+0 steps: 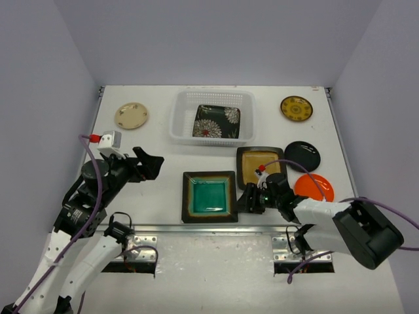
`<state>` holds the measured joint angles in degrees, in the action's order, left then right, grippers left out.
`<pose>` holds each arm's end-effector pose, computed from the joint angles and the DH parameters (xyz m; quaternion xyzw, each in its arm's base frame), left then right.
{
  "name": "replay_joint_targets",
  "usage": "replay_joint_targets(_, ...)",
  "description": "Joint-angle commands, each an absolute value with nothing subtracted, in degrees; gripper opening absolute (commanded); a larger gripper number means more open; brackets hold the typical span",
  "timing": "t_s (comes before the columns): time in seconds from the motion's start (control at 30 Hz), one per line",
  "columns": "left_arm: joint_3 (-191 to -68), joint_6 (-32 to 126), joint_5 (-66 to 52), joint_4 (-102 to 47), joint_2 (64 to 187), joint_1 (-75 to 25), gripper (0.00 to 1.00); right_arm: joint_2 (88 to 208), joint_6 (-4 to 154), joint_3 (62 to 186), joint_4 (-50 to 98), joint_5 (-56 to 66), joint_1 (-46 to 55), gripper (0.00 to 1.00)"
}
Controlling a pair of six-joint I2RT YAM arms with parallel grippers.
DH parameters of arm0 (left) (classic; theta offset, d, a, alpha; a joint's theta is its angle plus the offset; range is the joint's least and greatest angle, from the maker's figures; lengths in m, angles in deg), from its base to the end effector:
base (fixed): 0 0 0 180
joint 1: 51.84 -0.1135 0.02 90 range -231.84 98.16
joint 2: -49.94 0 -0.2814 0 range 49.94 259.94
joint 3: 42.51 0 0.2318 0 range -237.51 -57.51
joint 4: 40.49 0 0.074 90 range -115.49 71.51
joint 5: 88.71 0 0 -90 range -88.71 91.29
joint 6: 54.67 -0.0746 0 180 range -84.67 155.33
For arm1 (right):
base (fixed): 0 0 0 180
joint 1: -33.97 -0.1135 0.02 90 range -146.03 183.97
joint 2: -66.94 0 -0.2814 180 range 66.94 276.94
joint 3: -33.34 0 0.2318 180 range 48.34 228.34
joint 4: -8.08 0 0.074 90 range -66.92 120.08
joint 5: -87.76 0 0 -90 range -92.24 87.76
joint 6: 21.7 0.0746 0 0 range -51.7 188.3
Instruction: Place the plates into the plastic bin on the countertop
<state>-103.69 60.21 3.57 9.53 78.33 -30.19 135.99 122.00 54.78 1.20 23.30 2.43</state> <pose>0.1026 -0.0375 0.3288 -0.0345 0.8042 -0.2195 0.5512 0.1389 0.1230 0.1129 0.0799 0.8877 0.4231 0.1631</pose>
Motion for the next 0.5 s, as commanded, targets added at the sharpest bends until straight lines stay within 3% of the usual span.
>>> replay_joint_targets(0.0, -102.2, 58.7, 2.5, 6.5, 78.7, -30.7, 1.00, 141.3, 124.0, 54.8, -14.1, 20.4, 2.1, 0.51)
replay_joint_targets(0.13, -101.2, 58.8, 1.6, 6.0, 77.6, -30.7, 1.00, 146.6, 125.7, 54.6, -19.7, 19.8, 2.1, 0.45)
replay_joint_targets(0.3, -100.5, 58.8, -0.4, 5.2, 75.7, -30.7, 1.00, 151.9, 128.1, 55.2, -24.9, 20.2, 2.0, 0.31)
replay_joint_targets(0.37, -100.3, 58.9, -0.7, 4.9, 74.9, -30.7, 1.00, 154.3, 129.2, 55.0, -28.2, 21.4, 2.1, 0.13)
replay_joint_targets(0.47, -100.0, 58.8, -1.3, 4.6, 74.3, -30.7, 1.00, 155.6, 131.6, 54.2, -33.4, 23.6, 2.1, 0.00)
